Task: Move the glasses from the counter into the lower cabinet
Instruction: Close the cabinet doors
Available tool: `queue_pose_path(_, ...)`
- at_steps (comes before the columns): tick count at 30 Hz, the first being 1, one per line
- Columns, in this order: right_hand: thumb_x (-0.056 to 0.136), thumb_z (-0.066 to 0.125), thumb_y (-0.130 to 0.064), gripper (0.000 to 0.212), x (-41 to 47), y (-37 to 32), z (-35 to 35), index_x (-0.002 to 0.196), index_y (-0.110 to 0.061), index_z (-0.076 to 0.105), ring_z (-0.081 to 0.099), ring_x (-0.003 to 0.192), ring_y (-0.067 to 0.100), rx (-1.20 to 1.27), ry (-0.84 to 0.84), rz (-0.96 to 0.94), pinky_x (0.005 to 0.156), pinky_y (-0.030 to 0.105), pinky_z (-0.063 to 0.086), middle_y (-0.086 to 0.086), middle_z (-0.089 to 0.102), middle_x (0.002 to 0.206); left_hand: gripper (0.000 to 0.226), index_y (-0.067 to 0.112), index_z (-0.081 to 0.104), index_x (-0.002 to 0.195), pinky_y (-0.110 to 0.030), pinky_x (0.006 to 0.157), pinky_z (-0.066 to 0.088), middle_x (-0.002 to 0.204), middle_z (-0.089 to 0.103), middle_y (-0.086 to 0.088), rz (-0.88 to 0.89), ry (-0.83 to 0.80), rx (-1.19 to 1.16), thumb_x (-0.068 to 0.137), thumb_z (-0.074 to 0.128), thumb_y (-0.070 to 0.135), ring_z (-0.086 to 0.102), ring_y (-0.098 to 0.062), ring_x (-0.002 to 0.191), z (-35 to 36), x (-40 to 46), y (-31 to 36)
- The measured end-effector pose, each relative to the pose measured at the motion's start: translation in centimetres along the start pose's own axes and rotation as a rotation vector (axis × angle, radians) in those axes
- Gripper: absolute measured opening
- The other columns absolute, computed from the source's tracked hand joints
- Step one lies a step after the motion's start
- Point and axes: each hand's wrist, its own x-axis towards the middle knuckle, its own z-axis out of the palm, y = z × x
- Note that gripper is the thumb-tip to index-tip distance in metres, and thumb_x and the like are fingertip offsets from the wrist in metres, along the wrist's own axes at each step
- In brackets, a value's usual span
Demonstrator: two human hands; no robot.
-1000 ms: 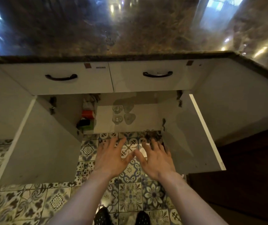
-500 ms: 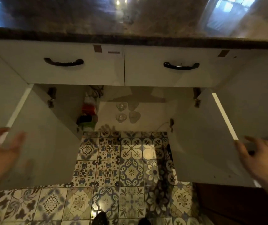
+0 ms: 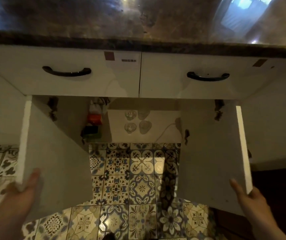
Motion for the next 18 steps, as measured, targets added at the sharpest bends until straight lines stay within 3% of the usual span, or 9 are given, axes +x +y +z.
queue_pose_path(3, 0.087, 0.064, -0.06, 0.076, -2.3, -2.4, 4.3, 0.143, -0.011, 0.045, 0.053, 0.123, 0.043, 0.132, -0.153, 0.018, 0.106, 0.061, 0.043, 0.02, 0.056, 0.135, 0.087, 0.008, 0.041, 0.139, -0.06, 0.106, 0.04, 0.133, 0.054, -0.022, 0.07, -0.105, 0.032, 0.085, 0.054, 0.075, 0.053, -0.046, 0.12, 3.5, -5.2, 3.4)
queue_pose_path(6, 0.089, 0.059, -0.064, 0.076, -2.9, -5.4, 8.4, 0.143, -0.013, 0.047, 0.056, 0.121, 0.04, 0.246, -0.274, 0.072, 0.104, 0.057, 0.045, 0.017, 0.056, 0.136, 0.068, 0.014, 0.042, 0.136, -0.051, 0.101, 0.041, 0.121, 0.059, -0.011, 0.085, -0.304, -0.141, 0.092, 0.051, 0.065, 0.055, -0.033, 0.112, 7.1, -7.4, 5.8)
queue_pose_path(7, 0.09, 0.058, -0.064, 0.07, -3.1, -6.5, 9.4, 0.138, -0.013, 0.052, 0.06, 0.114, 0.038, 0.279, -0.324, 0.08, 0.099, 0.056, 0.049, 0.016, 0.061, 0.129, 0.059, 0.014, 0.046, 0.132, -0.046, 0.099, 0.043, 0.117, 0.062, -0.009, 0.107, -0.376, -0.209, 0.094, 0.051, 0.06, 0.058, -0.03, 0.11, 8.4, -7.2, 6.6)
queue_pose_path(9, 0.093, 0.059, -0.059, 0.047, -3.2, -8.8, 11.4, 0.109, -0.016, 0.064, 0.066, 0.089, 0.028, 0.406, -0.425, 0.084, 0.079, 0.045, 0.056, 0.008, 0.072, 0.092, 0.04, 0.017, 0.054, 0.129, -0.039, 0.097, 0.045, 0.119, 0.065, -0.007, 0.142, -0.462, -0.343, 0.1, 0.051, 0.045, 0.062, -0.023, 0.109, 10.5, -7.3, 8.8)
queue_pose_path(11, 0.093, 0.061, -0.056, 0.034, -2.9, -10.9, 13.3, 0.087, -0.023, 0.056, 0.061, 0.073, 0.018, 0.531, -0.497, 0.029, 0.075, 0.039, 0.055, -0.006, 0.061, 0.068, 0.019, 0.026, 0.059, 0.119, -0.038, 0.101, 0.046, 0.118, 0.066, -0.003, 0.191, -0.504, -0.421, 0.103, 0.052, 0.032, 0.062, -0.019, 0.111, 12.2, -7.2, 11.3)
queue_pose_path(13, 0.093, 0.062, -0.054, 0.032, -2.0, -13.2, 14.8, 0.102, -0.023, 0.057, 0.06, 0.081, 0.012, 0.626, -0.582, -0.084, 0.086, 0.038, 0.053, -0.008, 0.059, 0.082, 0.017, 0.03, 0.06, 0.116, -0.036, 0.104, 0.045, 0.114, 0.066, 0.003, 0.249, -0.57, -0.468, 0.102, 0.053, 0.023, 0.061, -0.015, 0.114, 13.8, -6.4, 13.8)
queue_pose_path(15, 0.096, 0.062, -0.047, 0.042, -1.1, -15.9, 15.5, 0.128, -0.02, 0.056, 0.064, 0.105, 0.016, 0.702, -0.613, -0.166, 0.095, 0.041, 0.052, -0.002, 0.066, 0.11, 0.026, 0.024, 0.057, 0.125, -0.036, 0.111, 0.041, 0.115, 0.065, 0.003, 0.266, -0.607, -0.518, 0.101, 0.052, 0.015, 0.06, -0.014, 0.115, 14.8, -5.6, 16.1)
queue_pose_path(16, 0.097, 0.061, -0.042, 0.047, -0.6, -17.6, 15.8, 0.136, -0.018, 0.053, 0.062, 0.116, 0.02, 0.73, -0.595, -0.182, 0.099, 0.043, 0.051, 0.001, 0.063, 0.124, 0.022, 0.017, 0.06, 0.121, -0.037, 0.112, 0.04, 0.113, 0.065, 0.001, 0.27, -0.602, -0.529, 0.1, 0.052, 0.012, 0.06, -0.014, 0.111, 15.1, -5.1, 17.0)
queue_pose_path(18, 0.098, 0.06, -0.035, 0.045, -0.3, -20.7, 16.0, 0.136, -0.012, 0.054, 0.059, 0.121, 0.023, 0.749, -0.571, -0.209, 0.102, 0.043, 0.05, 0.006, 0.059, 0.128, 0.014, 0.013, 0.062, 0.09, -0.039, 0.112, 0.042, 0.103, 0.064, -0.007, 0.282, -0.597, -0.544, 0.097, 0.053, 0.005, 0.062, -0.016, 0.1, 15.4, -4.2, 18.2)
